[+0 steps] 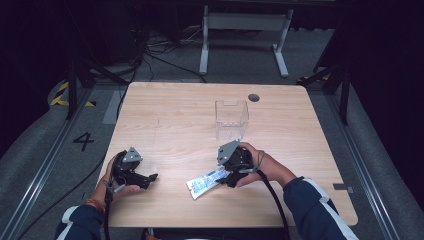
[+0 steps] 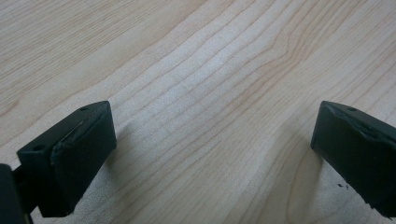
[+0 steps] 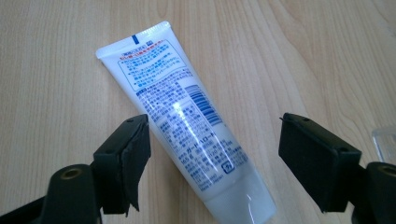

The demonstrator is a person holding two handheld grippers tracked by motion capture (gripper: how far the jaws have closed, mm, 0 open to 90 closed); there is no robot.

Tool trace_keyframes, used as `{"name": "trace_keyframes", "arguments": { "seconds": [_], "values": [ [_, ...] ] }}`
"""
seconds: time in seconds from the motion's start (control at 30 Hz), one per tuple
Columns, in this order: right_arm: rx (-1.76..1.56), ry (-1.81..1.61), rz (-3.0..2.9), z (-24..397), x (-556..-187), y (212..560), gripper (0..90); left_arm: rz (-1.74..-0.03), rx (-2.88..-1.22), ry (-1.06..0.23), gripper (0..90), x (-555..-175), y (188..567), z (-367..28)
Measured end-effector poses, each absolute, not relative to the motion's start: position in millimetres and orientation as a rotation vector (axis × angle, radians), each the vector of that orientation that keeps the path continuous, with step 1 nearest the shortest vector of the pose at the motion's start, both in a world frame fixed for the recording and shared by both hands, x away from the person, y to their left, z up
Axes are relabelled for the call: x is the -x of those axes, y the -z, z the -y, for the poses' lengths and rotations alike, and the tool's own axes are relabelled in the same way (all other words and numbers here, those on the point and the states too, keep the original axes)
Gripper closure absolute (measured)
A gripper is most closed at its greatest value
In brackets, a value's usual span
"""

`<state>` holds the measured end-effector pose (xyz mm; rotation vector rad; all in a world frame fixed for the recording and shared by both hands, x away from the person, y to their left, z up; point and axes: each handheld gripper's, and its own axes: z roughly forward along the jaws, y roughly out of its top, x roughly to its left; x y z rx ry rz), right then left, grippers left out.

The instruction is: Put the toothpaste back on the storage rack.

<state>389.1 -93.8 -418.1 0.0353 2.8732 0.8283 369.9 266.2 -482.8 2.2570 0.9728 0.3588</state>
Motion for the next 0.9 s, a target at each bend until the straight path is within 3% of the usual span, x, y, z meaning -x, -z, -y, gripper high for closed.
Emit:
{"name": "trace_keyframes", "arguments": {
  "seconds": [0.9],
  "values": [
    [0.137,-0.626,-3.011,49,-384,446,29.5,-0.974,-2.255,-0.361,0.4,-370,483,-266]
  ]
}}
